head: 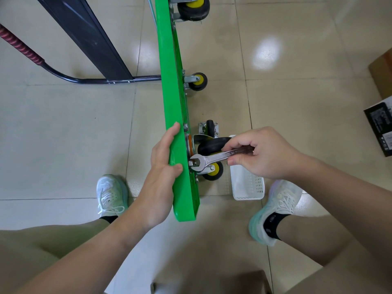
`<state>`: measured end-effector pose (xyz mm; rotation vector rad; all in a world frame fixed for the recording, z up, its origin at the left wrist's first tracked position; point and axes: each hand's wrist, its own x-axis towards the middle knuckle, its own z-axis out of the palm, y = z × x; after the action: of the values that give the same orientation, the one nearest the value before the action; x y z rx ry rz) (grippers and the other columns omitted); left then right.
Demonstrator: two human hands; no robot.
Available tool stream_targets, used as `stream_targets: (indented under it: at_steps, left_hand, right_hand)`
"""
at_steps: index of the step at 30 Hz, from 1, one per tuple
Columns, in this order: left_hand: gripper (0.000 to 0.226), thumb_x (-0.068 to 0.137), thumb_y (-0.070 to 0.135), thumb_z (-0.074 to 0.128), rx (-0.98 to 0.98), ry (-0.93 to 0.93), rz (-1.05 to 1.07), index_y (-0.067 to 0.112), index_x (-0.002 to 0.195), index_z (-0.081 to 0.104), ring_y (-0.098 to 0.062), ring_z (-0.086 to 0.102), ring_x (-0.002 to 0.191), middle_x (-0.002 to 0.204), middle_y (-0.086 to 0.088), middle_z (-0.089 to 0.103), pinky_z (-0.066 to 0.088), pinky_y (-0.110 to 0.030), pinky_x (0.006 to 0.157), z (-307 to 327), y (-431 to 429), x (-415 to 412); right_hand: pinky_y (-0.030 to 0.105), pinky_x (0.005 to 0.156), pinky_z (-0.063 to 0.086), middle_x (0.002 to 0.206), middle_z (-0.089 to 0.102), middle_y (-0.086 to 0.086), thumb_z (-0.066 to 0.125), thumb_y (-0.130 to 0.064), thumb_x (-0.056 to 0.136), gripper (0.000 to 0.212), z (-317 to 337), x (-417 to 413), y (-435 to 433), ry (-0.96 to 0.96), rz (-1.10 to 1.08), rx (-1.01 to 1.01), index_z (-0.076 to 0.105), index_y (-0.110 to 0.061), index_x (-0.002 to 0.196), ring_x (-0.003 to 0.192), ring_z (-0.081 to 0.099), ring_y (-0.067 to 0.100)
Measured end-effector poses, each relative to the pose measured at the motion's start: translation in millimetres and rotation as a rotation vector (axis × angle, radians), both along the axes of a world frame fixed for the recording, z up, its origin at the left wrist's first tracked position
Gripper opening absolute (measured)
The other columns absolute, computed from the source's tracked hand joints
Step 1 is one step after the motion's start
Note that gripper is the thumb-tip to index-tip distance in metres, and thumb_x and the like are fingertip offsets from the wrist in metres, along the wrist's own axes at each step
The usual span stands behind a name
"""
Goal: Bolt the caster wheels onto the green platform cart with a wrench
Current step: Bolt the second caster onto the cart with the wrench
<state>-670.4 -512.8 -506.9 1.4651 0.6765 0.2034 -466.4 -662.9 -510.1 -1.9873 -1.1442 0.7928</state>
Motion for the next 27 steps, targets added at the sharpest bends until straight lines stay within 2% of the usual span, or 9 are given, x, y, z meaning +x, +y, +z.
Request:
stream_targets:
  at_steps: [6, 9, 12, 17, 20, 23, 25, 27]
  left_hand:
    - [0.078, 0.071, 0.031, 0.047, 0.022, -0.01, -0.017, 0.072, 0.137, 0.041, -0.013, 0.036, 0.149, 0.161, 0.009, 0.034, 0.031, -0.051, 0.123, -1.7, 1.1, -1.0]
    - [0.081, 0.073, 0.018, 0.043, -0.002, -0.006, 0.009, 0.076, 0.13, 0.044, -0.013, 0.038, 0.148, 0.16, 0.009, 0.035, 0.034, -0.051, 0.121, -1.6, 0.4, -0.6]
    - [0.081, 0.072, 0.019, 0.042, 0.008, -0.009, 0.003, 0.076, 0.131, 0.044, -0.012, 0.038, 0.148, 0.16, 0.009, 0.035, 0.034, -0.051, 0.121, 0.1, -1.0, 0.4]
    - [0.084, 0.073, 0.013, 0.039, -0.02, 0.0, 0.021, 0.075, 0.129, 0.046, -0.013, 0.04, 0.145, 0.159, 0.008, 0.036, 0.037, -0.05, 0.119, 1.7, -1.7, 2.0]
    - [0.085, 0.072, 0.012, 0.039, -0.03, 0.002, 0.031, 0.074, 0.13, 0.046, -0.014, 0.041, 0.145, 0.159, 0.007, 0.037, 0.038, -0.051, 0.119, 0.3, -1.0, 2.2]
    - [0.084, 0.073, 0.014, 0.04, -0.011, 0.001, 0.03, 0.074, 0.131, 0.045, -0.013, 0.04, 0.146, 0.159, 0.009, 0.036, 0.036, -0.051, 0.12, 0.2, -1.4, 1.9]
    - [0.084, 0.073, 0.014, 0.04, -0.002, -0.001, 0.028, 0.075, 0.131, 0.045, -0.013, 0.039, 0.146, 0.159, 0.009, 0.036, 0.035, -0.051, 0.121, 0.7, -1.7, 1.5]
    - [0.084, 0.073, 0.014, 0.04, -0.012, 0.005, 0.036, 0.077, 0.128, 0.046, -0.013, 0.04, 0.145, 0.159, 0.008, 0.036, 0.036, -0.05, 0.12, 2.6, -2.5, 2.1]
  right_hand:
    - [0.04, 0.073, 0.056, 0.08, 0.074, -0.011, 0.083, -0.015, 0.078, 0.022, 0.2, -1.6, 0.6, 0.023, -0.001, -0.027, 0.077, -0.033, 0.089, 0.075, 0.069, 0.011]
    - [0.033, 0.069, 0.053, 0.079, 0.074, -0.009, 0.082, -0.015, 0.079, 0.02, 2.2, -1.0, 1.5, 0.023, 0.004, -0.047, 0.078, -0.03, 0.091, 0.073, 0.067, 0.009]
    - [0.021, 0.061, 0.045, 0.077, 0.073, -0.012, 0.082, -0.016, 0.08, 0.018, 4.3, -0.7, 1.8, 0.008, 0.009, -0.069, 0.079, -0.028, 0.093, 0.067, 0.062, 0.005]
    - [0.033, 0.071, 0.055, 0.081, 0.074, -0.015, 0.083, -0.014, 0.078, 0.02, 4.0, -1.4, 0.5, 0.01, -0.017, -0.05, 0.079, -0.028, 0.092, 0.075, 0.069, 0.009]
    - [0.031, 0.07, 0.055, 0.081, 0.075, -0.013, 0.082, -0.014, 0.079, 0.019, 3.3, -2.0, -0.2, 0.012, -0.016, -0.066, 0.08, -0.027, 0.094, 0.075, 0.069, 0.01]
    - [0.026, 0.064, 0.05, 0.077, 0.074, -0.014, 0.08, -0.016, 0.081, 0.017, 4.5, -1.5, 0.5, 0.006, 0.002, -0.079, 0.08, -0.027, 0.093, 0.068, 0.065, 0.008]
    - [0.017, 0.056, 0.04, 0.068, 0.069, -0.021, 0.078, -0.018, 0.084, 0.014, 3.9, -0.6, 0.5, -0.006, 0.017, -0.113, 0.08, -0.028, 0.093, 0.06, 0.058, 0.004]
    - [0.01, 0.055, 0.033, 0.062, 0.062, -0.03, 0.076, -0.022, 0.086, 0.012, 3.0, -2.5, 0.2, -0.028, 0.055, -0.176, 0.08, -0.03, 0.094, 0.06, 0.056, -0.002]
